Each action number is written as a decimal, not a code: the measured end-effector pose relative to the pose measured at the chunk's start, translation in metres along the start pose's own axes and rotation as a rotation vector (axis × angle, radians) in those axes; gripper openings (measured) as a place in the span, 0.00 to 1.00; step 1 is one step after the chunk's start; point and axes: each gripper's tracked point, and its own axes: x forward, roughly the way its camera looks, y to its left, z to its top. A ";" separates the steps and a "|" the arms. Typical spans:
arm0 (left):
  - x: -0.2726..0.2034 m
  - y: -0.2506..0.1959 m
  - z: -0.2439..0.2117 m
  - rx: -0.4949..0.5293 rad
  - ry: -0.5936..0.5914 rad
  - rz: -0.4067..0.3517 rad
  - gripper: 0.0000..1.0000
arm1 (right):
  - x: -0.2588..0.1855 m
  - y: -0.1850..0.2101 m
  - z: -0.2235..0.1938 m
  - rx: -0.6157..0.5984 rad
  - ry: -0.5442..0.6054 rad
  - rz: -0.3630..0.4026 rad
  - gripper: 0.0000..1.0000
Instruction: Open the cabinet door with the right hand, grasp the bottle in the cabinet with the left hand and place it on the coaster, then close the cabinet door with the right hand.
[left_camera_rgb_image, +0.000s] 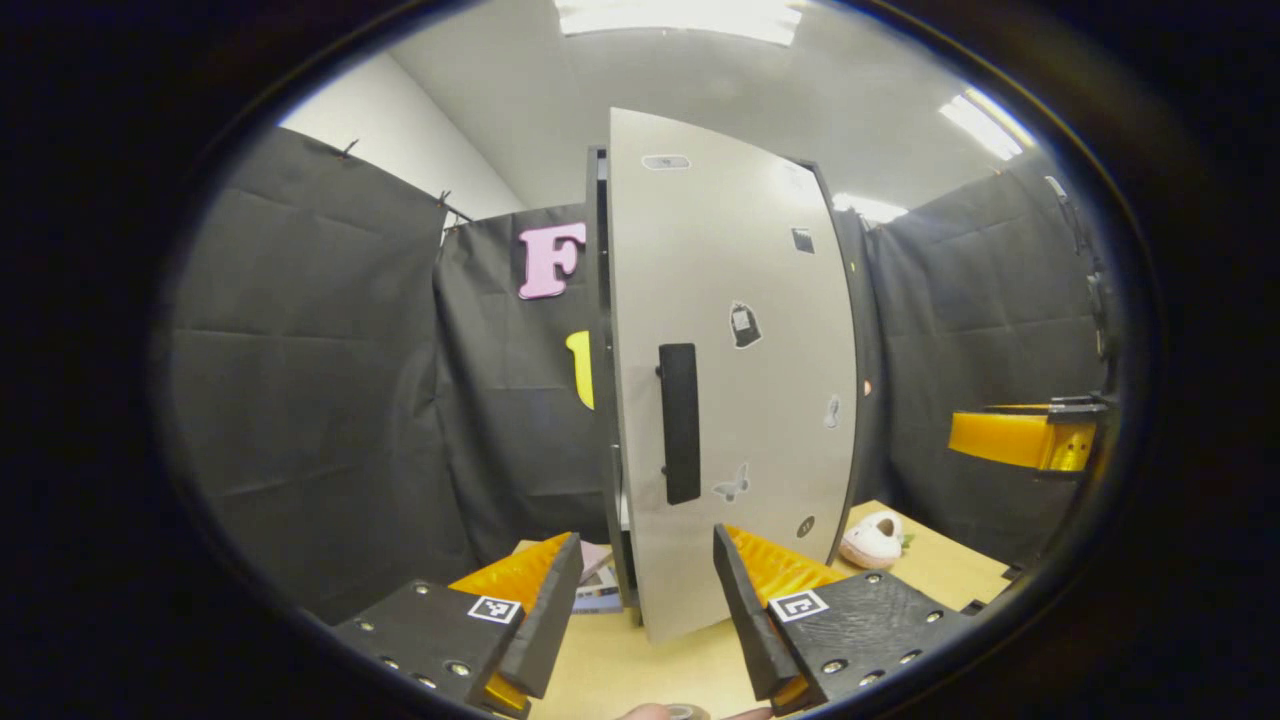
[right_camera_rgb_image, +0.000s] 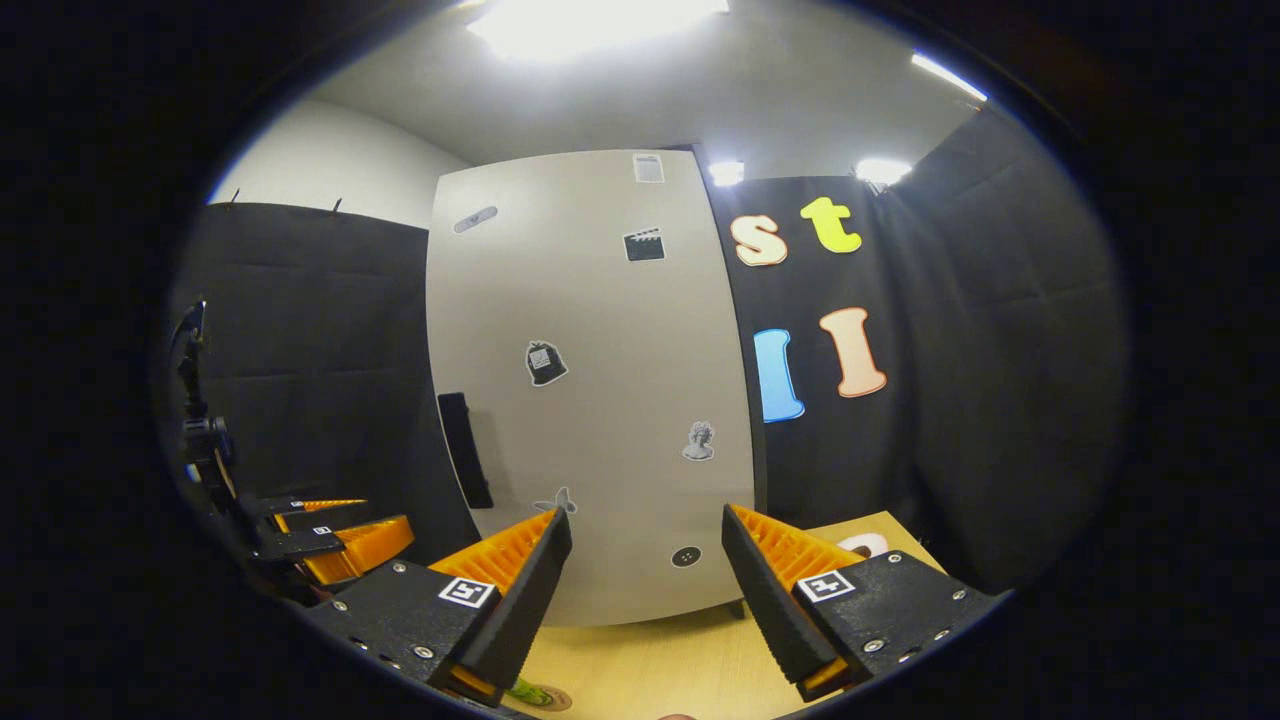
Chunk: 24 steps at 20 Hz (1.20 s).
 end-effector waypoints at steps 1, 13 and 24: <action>0.000 -0.001 0.000 -0.003 -0.001 -0.003 0.78 | -0.001 -0.001 0.002 -0.002 -0.006 -0.004 0.94; 0.000 -0.002 0.000 -0.016 -0.004 -0.006 0.78 | -0.007 -0.021 0.012 -0.006 -0.061 -0.086 0.94; 0.002 -0.005 -0.001 -0.021 -0.003 -0.021 0.74 | -0.009 -0.034 0.009 0.056 -0.036 -0.114 0.94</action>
